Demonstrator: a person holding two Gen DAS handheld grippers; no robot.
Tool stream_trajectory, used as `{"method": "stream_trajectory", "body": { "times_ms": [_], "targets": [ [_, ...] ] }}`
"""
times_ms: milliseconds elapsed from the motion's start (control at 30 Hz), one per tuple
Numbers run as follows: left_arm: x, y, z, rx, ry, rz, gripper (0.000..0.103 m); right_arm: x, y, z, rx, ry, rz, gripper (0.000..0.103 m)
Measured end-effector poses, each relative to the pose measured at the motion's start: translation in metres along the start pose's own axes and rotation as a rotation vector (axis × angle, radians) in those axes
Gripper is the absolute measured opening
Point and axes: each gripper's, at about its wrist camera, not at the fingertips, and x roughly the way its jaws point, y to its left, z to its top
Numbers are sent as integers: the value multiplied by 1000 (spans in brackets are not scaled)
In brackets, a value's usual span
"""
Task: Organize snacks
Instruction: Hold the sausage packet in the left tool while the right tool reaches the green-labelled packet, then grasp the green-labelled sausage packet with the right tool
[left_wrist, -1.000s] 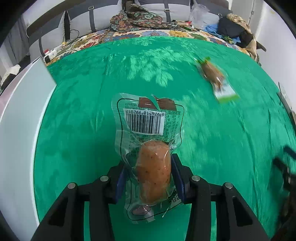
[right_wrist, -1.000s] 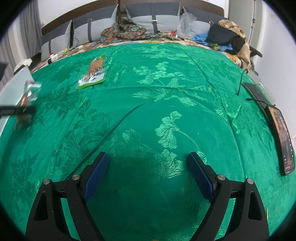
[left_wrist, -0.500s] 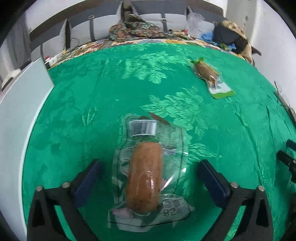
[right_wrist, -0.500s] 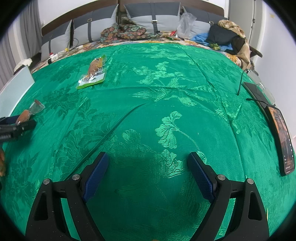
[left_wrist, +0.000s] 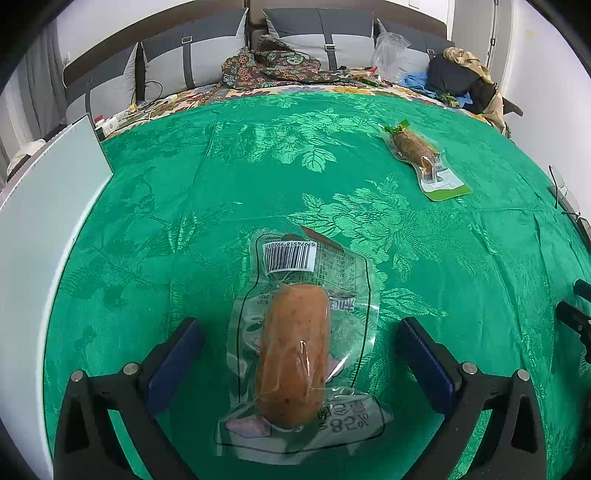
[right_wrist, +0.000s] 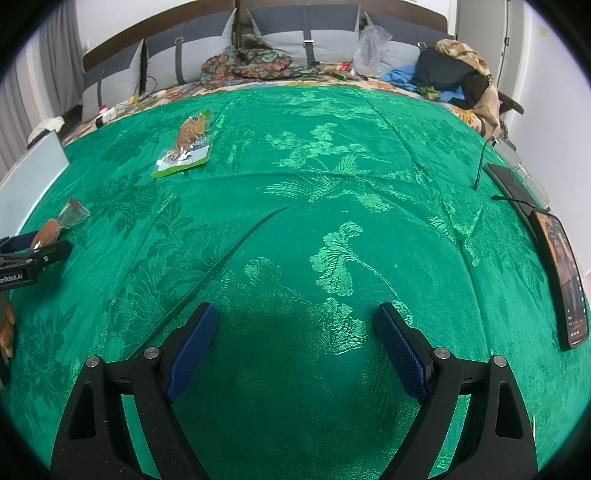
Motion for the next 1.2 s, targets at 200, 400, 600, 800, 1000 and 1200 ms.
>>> {"method": "stream_trajectory", "body": {
  "times_ms": [200,400,600,800,1000,1200],
  "targets": [
    [0,0,0,0,0,-1,103,0,0,0,0,0,0,90],
    [0,0,0,0,0,-1,103,0,0,0,0,0,0,90],
    [0,1,0,-1,0,-1,103,0,0,0,1,-1,1,91],
    [0,1,0,0,0,-1,103,4,2,14,10,9,23,89],
    [0,1,0,-1,0,-1,103,23,34,94,31,-53,157,90],
    [0,1,0,-1,-1,-2,103,90,93,165,-93,35,144,90]
  ]
}}
